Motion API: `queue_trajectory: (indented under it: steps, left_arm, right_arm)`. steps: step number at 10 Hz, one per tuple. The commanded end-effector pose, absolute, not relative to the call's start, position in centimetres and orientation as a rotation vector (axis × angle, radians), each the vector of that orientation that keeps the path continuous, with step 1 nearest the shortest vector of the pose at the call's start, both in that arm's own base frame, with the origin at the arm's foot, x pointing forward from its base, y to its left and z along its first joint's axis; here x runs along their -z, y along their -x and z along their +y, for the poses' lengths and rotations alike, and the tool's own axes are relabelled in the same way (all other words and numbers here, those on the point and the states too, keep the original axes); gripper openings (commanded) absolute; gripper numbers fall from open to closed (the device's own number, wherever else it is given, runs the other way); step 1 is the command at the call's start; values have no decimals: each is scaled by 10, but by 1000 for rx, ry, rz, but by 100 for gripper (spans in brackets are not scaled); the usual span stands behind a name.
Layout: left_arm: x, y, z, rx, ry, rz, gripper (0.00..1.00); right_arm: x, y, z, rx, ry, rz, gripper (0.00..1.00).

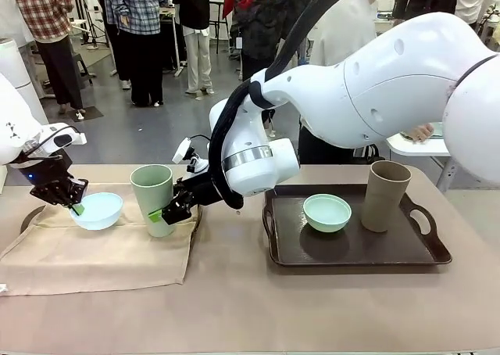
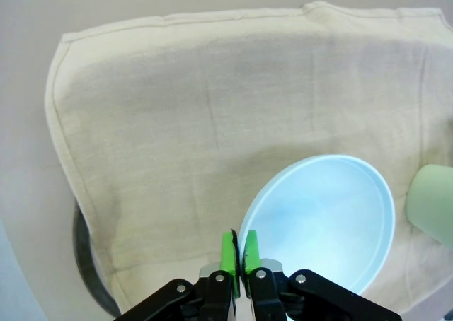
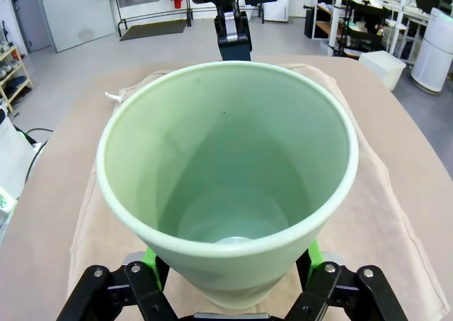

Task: Set up a tray with a mat and arrange the tableware.
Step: Place the Picnic Bowl and Reusable plastic cup back onto the Handle tray in front of the human's position.

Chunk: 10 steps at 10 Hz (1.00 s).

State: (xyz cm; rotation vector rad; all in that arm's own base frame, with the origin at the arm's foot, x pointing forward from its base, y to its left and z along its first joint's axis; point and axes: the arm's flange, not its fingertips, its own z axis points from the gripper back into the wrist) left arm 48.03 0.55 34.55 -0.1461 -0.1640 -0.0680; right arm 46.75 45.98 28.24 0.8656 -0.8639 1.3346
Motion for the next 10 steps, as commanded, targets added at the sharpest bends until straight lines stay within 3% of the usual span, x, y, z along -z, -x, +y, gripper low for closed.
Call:
queue_trajectory:
  steps: [1,2,3,4,5,6,10]
  left_arm:
    - [-350,-480,5,47,150,-168,64]
    - [-357,-480,5,57,157,-176,100]
    - [-363,-475,9,66,162,-186,67]
    - [-372,-472,10,82,176,-200,100]
    - [-382,-468,11,114,253,-181,87]
    - [-390,-462,11,125,284,-194,100]
    - [-464,-439,11,237,295,-260,100]
  right_arm:
    - [-282,-465,460,-1335,-855,-880,100]
    - [-291,-464,458,-1306,-806,-796,100]
    - [-305,-461,453,-1311,-715,-725,100]
    - [-318,-458,448,-1326,-665,-664,100]
    - [-330,-455,441,-1309,-666,-570,100]
    - [-341,-450,428,-1282,-620,-502,100]
    - [-421,-438,386,-996,-425,-387,100]
